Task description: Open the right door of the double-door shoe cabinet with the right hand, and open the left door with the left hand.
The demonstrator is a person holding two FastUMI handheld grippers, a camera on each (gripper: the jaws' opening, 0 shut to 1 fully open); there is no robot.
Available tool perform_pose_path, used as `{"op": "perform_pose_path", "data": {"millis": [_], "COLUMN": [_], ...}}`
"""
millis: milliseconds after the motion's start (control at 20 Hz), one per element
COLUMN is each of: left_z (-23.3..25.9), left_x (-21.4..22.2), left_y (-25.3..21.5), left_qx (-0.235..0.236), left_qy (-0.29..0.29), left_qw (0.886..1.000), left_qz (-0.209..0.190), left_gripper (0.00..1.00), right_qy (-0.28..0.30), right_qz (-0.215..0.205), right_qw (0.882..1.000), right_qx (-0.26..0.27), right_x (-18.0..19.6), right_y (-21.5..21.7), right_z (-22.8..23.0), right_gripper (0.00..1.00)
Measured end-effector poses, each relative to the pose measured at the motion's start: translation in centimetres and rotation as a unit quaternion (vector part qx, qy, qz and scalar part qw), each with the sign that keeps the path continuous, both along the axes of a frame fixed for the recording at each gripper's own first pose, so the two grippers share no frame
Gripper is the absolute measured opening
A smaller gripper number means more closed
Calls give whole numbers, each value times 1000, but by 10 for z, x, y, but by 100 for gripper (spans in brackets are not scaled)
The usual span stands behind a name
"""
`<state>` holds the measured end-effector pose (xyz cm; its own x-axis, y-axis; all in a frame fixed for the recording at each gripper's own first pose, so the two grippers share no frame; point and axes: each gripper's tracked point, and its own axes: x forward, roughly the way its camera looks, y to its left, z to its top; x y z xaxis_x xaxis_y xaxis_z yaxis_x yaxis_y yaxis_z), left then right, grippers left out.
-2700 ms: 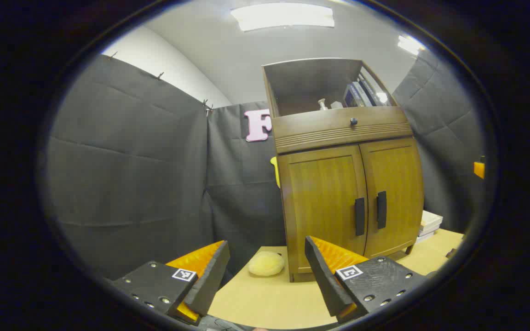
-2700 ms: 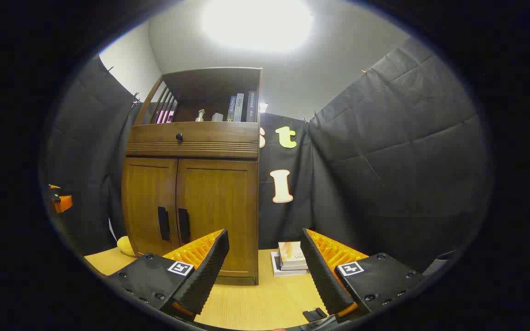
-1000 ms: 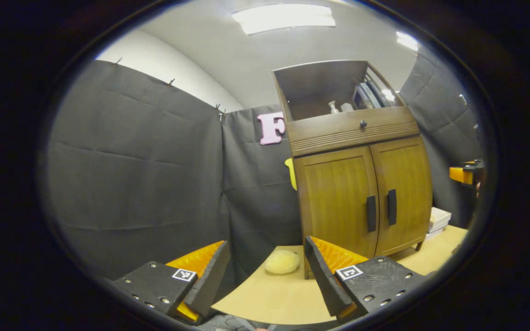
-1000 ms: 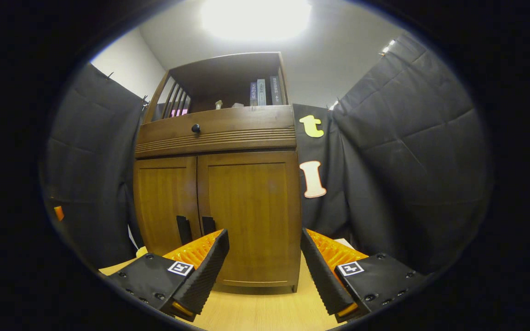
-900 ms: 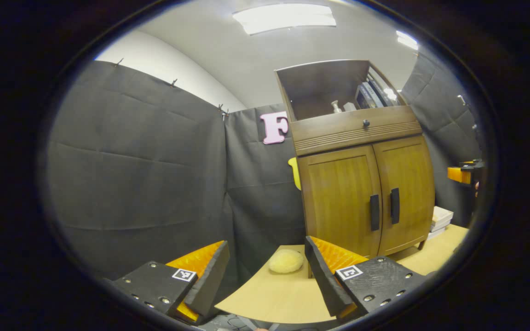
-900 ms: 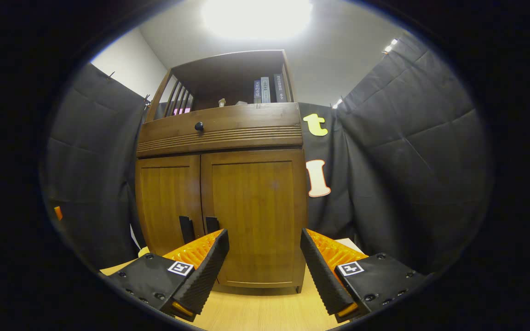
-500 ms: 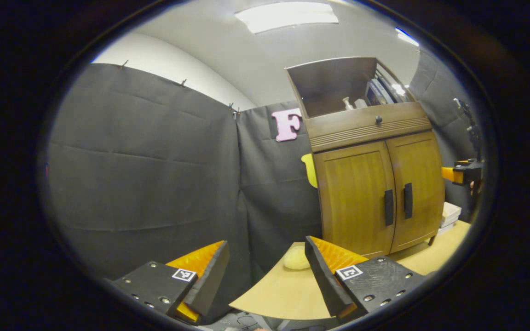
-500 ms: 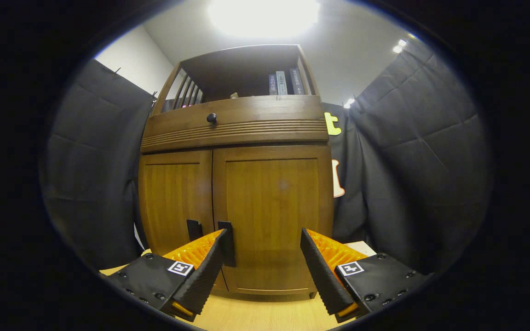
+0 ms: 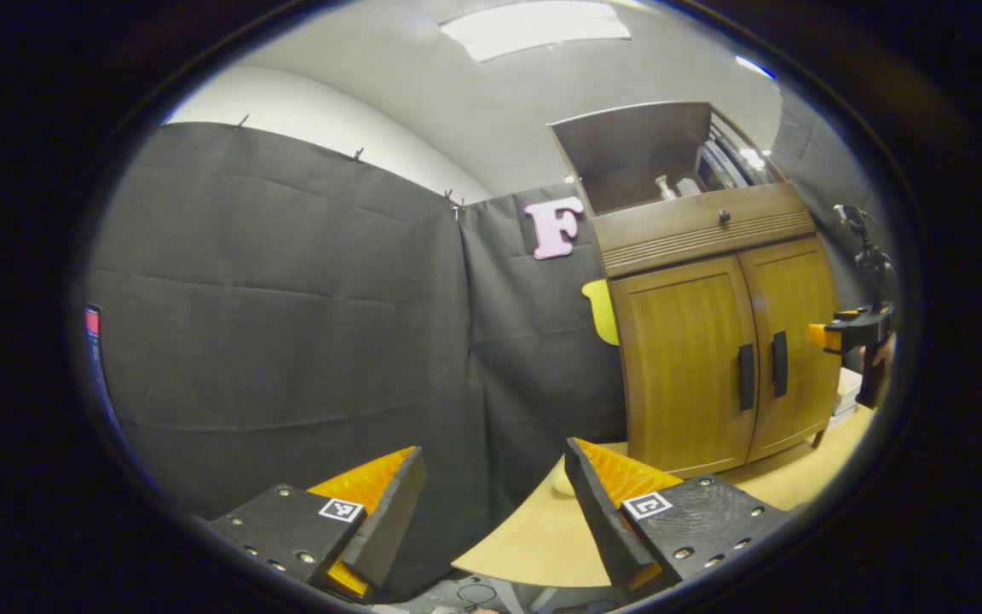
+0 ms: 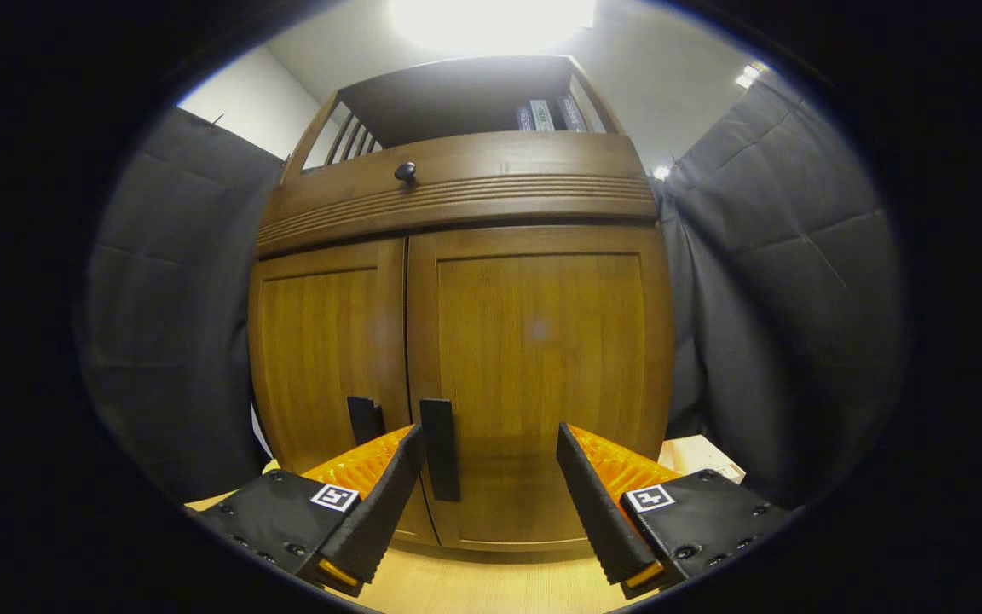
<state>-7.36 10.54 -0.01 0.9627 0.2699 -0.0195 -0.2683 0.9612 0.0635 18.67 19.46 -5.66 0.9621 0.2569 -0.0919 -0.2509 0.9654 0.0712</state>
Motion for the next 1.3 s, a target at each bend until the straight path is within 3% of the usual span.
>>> {"op": "perform_pose_path", "data": {"millis": [700, 750, 800, 950, 1100, 1250, 1300], "left_z": [-4, -5, -5, -5, -6, -6, -5], "left_x": [-5, -6, -7, -6, -6, -5, -5], "left_y": [9, 10, 11, 11, 13, 13, 14], "left_qx": [6, 7, 8, 8, 5, 3, 4], "left_qy": [10, 10, 10, 10, 12, 12, 12], "left_qw": [999, 999, 999, 999, 998, 998, 998], "left_qz": [41, 43, 45, 51, 57, 59, 59], "left_gripper": [96, 96, 96, 96, 96, 96, 96], "right_qy": [50, 57, 65, 82, 85, 95, 97], "right_qz": [29, 31, 33, 35, 26, 20, 22], "right_qw": [998, 998, 997, 996, 996, 995, 995], "right_qx": [-15, -12, -8, -5, -8, -4, 1], "right_x": [57, 60, 60, 67, 76, 76, 79], "right_y": [58, 61, 63, 66, 75, 72, 74], "right_z": [-50, -53, -58, -69, -71, -72, -72], "right_gripper": [99, 94, 84, 87, 47, 53, 43]}}
